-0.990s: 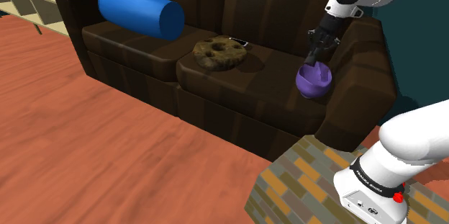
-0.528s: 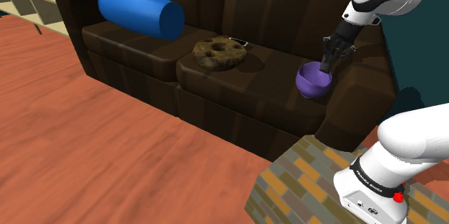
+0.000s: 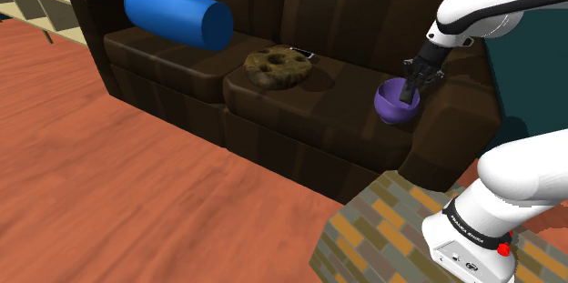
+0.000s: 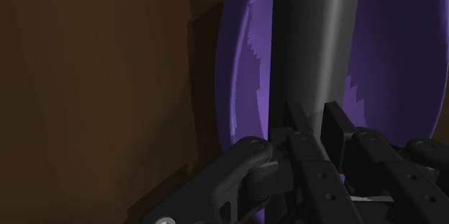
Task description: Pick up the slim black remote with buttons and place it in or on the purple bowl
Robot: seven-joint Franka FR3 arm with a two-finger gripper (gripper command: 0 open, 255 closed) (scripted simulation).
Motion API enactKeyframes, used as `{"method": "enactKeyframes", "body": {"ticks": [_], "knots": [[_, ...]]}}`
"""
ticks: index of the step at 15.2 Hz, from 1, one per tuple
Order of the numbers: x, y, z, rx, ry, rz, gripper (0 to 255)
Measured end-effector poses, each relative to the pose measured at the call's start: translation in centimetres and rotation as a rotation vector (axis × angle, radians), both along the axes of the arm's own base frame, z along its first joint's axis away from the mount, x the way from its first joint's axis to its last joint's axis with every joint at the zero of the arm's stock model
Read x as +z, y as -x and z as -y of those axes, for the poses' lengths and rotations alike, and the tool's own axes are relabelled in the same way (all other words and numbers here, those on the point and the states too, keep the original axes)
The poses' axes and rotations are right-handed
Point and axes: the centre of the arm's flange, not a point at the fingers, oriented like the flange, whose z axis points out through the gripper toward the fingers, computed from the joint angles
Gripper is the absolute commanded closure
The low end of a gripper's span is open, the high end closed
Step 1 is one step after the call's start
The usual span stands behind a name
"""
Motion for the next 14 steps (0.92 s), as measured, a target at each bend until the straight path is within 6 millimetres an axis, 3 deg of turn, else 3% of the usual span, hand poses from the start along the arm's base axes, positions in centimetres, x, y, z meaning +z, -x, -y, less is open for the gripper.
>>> {"method": "enactKeyframes", "body": {"ticks": [7, 8, 14], "knots": [[-0.36, -0.17, -0.04, 0.001, 0.003, 0.007, 255], [-0.36, -0.16, -0.05, 0.0, 0.004, 0.007, 0], [-0.61, -0.35, -0.26, 0.006, 0.003, 0.006, 0]]}}
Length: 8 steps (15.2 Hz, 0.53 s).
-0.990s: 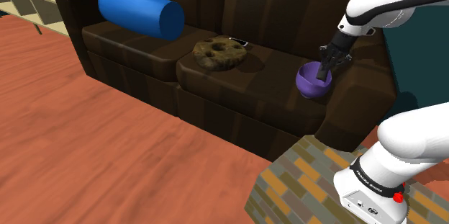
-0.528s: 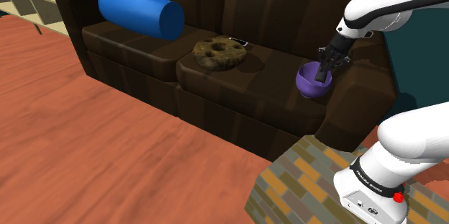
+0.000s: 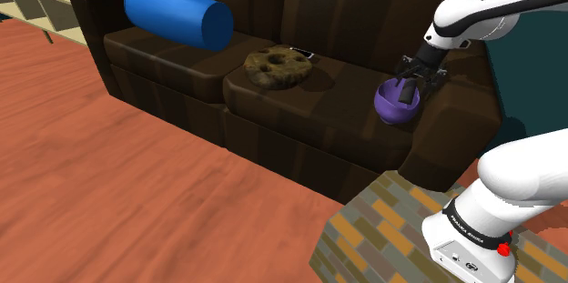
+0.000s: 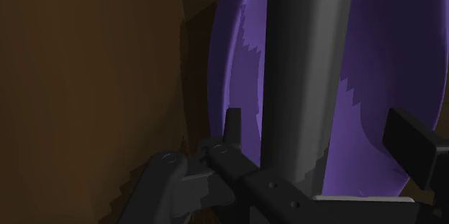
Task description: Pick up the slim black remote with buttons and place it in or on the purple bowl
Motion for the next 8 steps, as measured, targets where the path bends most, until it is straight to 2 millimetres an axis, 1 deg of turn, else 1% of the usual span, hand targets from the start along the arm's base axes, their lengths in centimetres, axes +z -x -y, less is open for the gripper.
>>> {"method": "enactKeyframes", "body": {"ticks": [1, 4, 6, 8], "knots": [[0.6, 0.2, -0.1, 0.0, 0.001, 0.002, 0], [3.7, 0.5, 0.1, -0.005, -0.001, -0.003, 0], [4.6, 0.7, 0.4, -0.006, -0.002, -0.004, 0], [4.8, 0.6, 0.4, -0.006, -0.002, -0.005, 0]]}}
